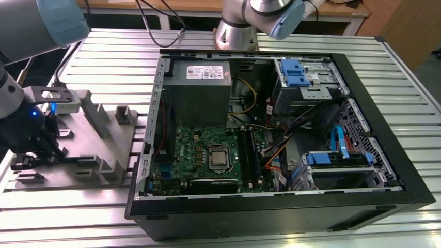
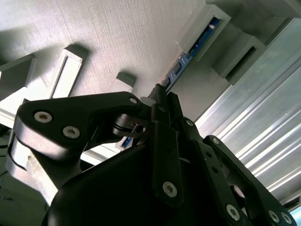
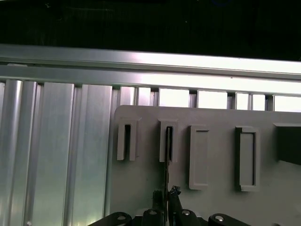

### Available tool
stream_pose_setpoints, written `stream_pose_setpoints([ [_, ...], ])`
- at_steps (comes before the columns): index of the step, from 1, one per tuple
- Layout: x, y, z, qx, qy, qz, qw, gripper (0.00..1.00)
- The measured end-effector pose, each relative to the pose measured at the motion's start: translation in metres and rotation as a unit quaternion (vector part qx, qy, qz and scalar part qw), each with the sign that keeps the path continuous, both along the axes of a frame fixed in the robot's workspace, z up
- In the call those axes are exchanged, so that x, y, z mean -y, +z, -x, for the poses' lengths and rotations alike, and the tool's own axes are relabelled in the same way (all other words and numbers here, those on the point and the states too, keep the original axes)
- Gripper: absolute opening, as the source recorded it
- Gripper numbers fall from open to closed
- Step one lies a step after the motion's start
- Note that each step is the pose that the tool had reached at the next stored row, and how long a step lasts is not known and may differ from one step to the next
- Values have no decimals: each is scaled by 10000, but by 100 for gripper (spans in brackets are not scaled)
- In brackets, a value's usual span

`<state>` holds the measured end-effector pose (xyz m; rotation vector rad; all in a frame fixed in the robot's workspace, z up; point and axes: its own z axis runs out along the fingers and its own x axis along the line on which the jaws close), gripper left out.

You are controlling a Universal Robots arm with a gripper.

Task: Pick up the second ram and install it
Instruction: 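Pick up the second ram and move it above second insertion slot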

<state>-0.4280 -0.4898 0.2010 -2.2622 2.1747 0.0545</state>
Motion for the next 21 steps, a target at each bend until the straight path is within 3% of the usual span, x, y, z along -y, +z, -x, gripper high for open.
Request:
stream_pose_setpoints([
  [9, 0, -1, 0, 0, 0, -2, 10000, 18],
  [10, 0, 0, 0, 0, 0, -2, 10000, 11],
  [21, 0, -2, 0, 1, -72, -4, 10000, 11],
])
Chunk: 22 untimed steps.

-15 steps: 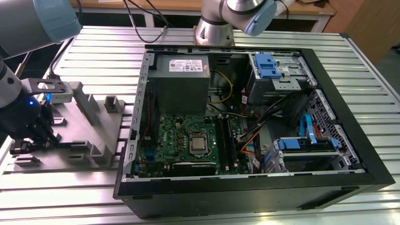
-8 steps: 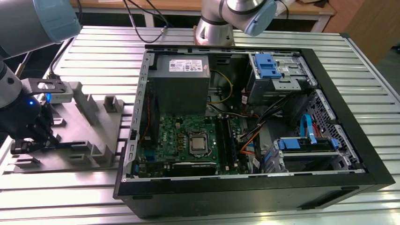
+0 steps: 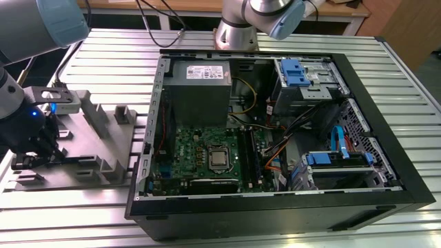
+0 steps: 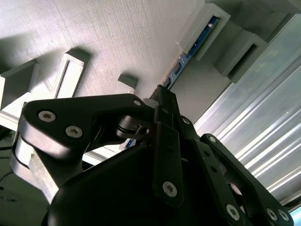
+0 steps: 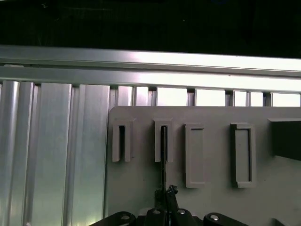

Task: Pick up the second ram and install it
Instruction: 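Pick up the second ram and move it above second insertion slot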

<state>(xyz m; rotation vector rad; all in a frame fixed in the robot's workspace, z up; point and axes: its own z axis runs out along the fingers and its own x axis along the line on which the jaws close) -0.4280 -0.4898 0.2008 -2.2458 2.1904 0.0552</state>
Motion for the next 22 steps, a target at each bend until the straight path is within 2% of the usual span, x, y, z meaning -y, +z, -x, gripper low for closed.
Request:
stream_pose_setpoints([
  [22, 0, 11, 1, -1, -60, 0, 10000, 11],
])
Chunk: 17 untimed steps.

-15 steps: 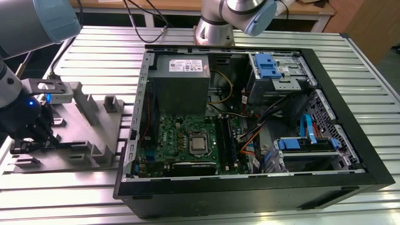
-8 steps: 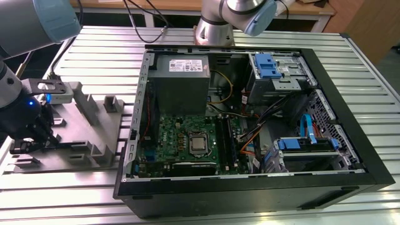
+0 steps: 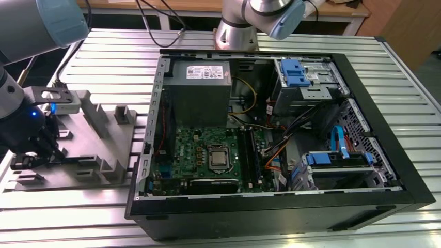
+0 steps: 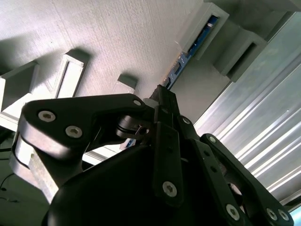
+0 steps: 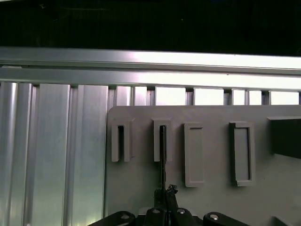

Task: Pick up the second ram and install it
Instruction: 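Pick up the second ram and move it above second insertion slot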

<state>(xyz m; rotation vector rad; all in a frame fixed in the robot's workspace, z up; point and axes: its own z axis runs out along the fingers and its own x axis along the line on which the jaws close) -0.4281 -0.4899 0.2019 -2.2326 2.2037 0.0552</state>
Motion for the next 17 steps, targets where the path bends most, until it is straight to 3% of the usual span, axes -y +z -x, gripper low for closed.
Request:
stream_pose_setpoints([
  [8, 0, 181, -1, 1, 0, -12, 10000, 11],
  [17, 0, 505, -1, 0, 0, -11, 10000, 11],
])
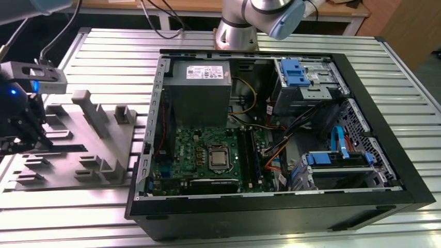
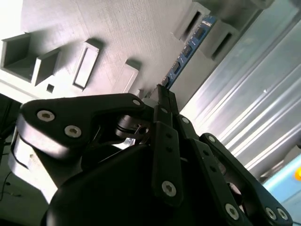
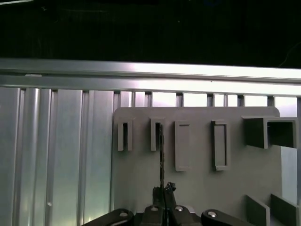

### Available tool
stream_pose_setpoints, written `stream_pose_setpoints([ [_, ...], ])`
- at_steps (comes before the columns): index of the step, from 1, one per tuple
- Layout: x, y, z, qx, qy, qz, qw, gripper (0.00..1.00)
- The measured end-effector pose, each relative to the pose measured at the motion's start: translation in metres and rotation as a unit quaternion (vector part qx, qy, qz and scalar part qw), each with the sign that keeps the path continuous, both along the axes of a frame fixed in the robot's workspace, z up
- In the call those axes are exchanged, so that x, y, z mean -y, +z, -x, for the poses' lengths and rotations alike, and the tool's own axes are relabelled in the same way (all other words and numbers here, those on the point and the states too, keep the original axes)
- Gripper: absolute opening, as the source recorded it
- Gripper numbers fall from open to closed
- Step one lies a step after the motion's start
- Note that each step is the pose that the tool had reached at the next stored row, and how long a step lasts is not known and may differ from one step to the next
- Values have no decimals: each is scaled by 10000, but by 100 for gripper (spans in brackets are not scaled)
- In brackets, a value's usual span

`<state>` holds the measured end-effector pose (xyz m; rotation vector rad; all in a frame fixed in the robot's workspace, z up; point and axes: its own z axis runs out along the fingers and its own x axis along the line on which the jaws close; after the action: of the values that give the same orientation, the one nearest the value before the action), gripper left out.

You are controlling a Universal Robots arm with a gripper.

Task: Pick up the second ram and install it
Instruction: 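Pick up the second ram and move it above second insertion slot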

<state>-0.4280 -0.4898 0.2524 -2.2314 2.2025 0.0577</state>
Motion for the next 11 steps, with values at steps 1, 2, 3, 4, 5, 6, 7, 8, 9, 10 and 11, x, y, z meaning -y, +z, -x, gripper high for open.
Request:
stream_pose_setpoints([
  [1, 0, 35, 0, 0, 0, 0, 10000, 11],
  [2, 0, 72, 0, 1, 0, -1, 10000, 11],
  [3, 0, 110, 0, 0, 0, 0, 10000, 11],
  [4, 0, 136, 0, 0, 0, 0, 10000, 11],
  [5, 0, 143, 0, 0, 0, 0, 10000, 11],
  [6, 0, 143, 0, 1, 0, -1, 10000, 11],
  [7, 0, 142, -1, 2, 0, -1, 10000, 11],
  [8, 0, 143, 0, 1, 0, -1, 10000, 11],
  [9, 0, 145, 0, 1, -1, -1, 10000, 11],
  [10, 0, 145, 0, 1, 0, -1, 10000, 11],
  [11, 0, 146, 0, 0, 0, -1, 10000, 11],
])
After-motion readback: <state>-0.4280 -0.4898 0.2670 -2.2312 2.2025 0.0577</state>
